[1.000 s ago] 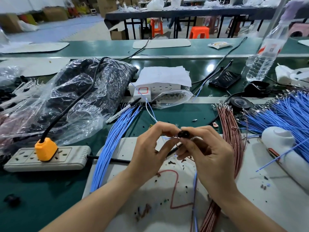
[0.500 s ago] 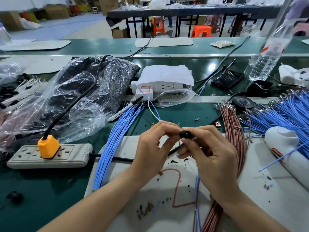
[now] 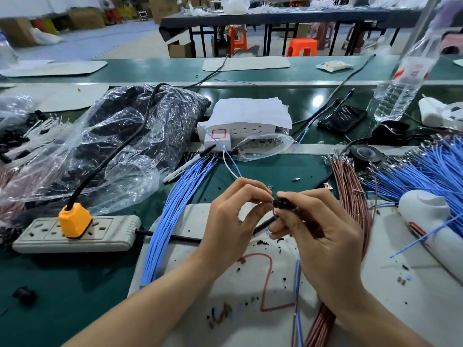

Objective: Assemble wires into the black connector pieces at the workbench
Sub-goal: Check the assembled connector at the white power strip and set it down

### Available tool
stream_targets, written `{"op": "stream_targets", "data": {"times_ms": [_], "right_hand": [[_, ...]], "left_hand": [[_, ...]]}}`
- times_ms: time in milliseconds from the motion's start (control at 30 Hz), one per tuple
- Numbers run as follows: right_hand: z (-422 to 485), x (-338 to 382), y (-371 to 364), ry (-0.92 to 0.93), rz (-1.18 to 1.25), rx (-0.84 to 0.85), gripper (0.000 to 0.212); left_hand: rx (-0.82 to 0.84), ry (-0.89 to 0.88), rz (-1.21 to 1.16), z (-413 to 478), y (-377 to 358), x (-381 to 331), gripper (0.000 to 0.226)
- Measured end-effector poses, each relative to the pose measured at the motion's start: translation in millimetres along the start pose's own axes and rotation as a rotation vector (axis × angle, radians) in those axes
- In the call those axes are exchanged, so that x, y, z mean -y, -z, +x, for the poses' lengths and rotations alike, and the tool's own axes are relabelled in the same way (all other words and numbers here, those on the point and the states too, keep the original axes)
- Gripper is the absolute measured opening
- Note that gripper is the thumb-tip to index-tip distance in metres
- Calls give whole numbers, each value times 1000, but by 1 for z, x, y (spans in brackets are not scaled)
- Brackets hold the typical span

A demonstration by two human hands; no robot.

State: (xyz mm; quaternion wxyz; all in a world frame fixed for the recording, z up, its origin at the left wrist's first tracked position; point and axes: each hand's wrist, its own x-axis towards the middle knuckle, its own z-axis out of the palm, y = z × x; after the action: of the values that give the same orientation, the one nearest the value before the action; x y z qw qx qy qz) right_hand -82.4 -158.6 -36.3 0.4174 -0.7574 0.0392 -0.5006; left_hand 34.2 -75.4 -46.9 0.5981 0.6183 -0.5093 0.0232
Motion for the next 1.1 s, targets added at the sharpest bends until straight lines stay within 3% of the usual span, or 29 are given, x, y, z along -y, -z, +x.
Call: {"op": "stream_targets", "data": {"times_ms": [100, 267, 400, 533, 633, 967, 1100], "right_hand": [[1, -1, 1, -7, -7, 7, 19], [0, -5, 0, -39, -45, 47, 22], [0, -7, 0, -83, -50, 28, 14], [1, -9, 0, -288, 73, -27, 16], [1, -14, 0, -389, 85, 42, 13], [4, -13, 2, -301, 25, 100, 4], [2, -14, 2, -228, -84, 130, 11]], "left_hand": [[23, -16, 64, 0, 2, -1, 5], [65, -127, 11, -1, 8, -6, 32], [77, -170, 3, 0, 5, -8, 28], [14, -164, 24, 0, 5, -4, 18], [-7, -162, 14, -1, 6, -5, 17], [66, -163, -58, -1, 5, -10, 19], [47, -180, -4, -1, 2, -11, 24]]}}
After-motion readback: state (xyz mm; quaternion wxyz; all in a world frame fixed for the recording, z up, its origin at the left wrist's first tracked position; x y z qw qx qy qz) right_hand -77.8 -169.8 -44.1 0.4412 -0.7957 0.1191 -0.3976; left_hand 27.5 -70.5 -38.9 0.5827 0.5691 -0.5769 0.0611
